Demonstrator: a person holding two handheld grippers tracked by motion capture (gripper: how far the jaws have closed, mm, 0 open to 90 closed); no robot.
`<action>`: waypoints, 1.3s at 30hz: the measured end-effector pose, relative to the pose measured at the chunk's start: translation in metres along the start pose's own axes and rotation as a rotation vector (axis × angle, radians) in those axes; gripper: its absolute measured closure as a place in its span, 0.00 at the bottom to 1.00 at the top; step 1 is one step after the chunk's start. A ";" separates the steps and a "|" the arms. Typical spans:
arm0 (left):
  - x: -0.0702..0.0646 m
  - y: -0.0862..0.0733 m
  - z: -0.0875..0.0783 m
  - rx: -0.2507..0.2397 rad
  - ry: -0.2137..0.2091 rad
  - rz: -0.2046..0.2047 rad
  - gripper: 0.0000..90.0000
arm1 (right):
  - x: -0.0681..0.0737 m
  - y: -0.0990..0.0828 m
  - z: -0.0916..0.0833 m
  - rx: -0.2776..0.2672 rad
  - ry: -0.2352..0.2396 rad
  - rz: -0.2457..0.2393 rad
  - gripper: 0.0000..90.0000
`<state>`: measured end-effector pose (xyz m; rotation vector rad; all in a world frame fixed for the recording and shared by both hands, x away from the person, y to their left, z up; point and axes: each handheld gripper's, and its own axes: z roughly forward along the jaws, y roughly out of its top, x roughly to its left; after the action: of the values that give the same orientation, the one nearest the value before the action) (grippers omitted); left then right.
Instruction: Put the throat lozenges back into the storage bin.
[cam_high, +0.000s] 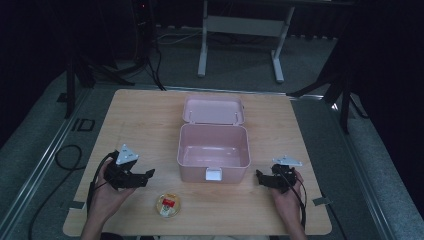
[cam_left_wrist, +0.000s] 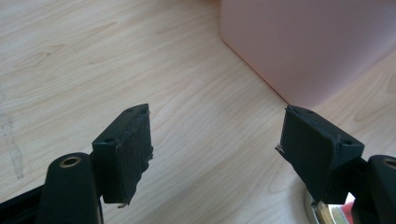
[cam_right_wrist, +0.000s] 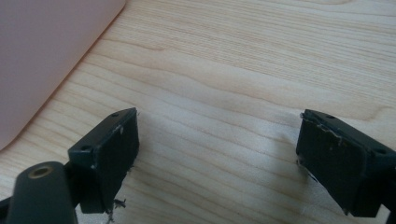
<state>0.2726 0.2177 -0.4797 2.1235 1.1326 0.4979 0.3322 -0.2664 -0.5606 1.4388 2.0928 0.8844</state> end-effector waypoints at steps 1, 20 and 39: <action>-0.001 0.000 0.000 0.003 -0.001 0.006 0.28 | 0.000 0.000 0.000 0.000 0.000 0.000 0.14; -0.014 0.003 -0.007 0.076 -0.039 0.096 0.28 | 0.000 0.000 0.000 0.000 0.000 0.000 0.14; -0.027 0.009 -0.002 0.129 -0.079 0.162 0.28 | 0.000 0.000 0.000 0.000 0.000 0.000 0.14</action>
<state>0.2616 0.1920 -0.4725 2.3385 0.9767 0.4193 0.3322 -0.2664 -0.5606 1.4387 2.0932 0.8838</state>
